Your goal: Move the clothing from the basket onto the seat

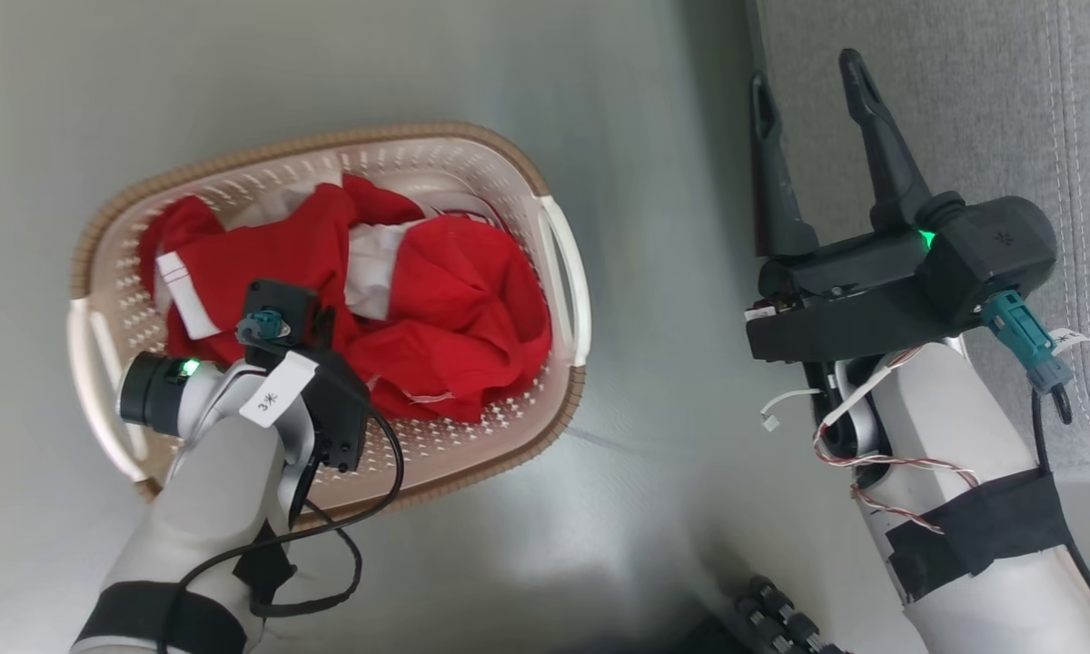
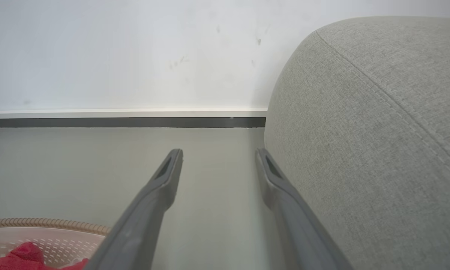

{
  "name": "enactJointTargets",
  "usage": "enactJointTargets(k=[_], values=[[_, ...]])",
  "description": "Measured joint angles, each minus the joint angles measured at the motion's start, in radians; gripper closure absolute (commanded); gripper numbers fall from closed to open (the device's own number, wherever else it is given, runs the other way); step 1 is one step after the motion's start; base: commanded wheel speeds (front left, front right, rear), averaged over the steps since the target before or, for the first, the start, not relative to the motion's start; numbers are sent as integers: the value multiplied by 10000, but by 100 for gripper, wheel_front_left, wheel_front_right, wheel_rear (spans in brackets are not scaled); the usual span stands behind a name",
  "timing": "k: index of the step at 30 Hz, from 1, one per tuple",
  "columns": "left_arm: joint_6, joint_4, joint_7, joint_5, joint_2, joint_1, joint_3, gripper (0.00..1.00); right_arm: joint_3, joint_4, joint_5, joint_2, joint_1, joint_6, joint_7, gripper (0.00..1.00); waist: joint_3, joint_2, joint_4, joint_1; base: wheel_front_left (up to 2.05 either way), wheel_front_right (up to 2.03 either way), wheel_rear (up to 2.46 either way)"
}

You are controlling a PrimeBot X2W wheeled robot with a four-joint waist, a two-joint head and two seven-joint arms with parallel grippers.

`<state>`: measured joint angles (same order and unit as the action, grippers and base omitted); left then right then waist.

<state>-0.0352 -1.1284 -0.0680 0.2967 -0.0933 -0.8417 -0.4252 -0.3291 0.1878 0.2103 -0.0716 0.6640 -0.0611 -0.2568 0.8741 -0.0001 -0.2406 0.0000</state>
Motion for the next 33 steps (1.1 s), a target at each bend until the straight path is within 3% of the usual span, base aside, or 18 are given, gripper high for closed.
enactJointTargets(k=[14,33], values=[[-23,100,-1350,297,311,189,297,100,203,493,-148,-403,-301,174,0,0,-1201,0,755,0,0,0,0],[-272,1127,-1814,1267,514,1034,959,100,345,1335,-171,-704,-1297,485,2,0,-3643,0,1839,-1,0,0,0]])
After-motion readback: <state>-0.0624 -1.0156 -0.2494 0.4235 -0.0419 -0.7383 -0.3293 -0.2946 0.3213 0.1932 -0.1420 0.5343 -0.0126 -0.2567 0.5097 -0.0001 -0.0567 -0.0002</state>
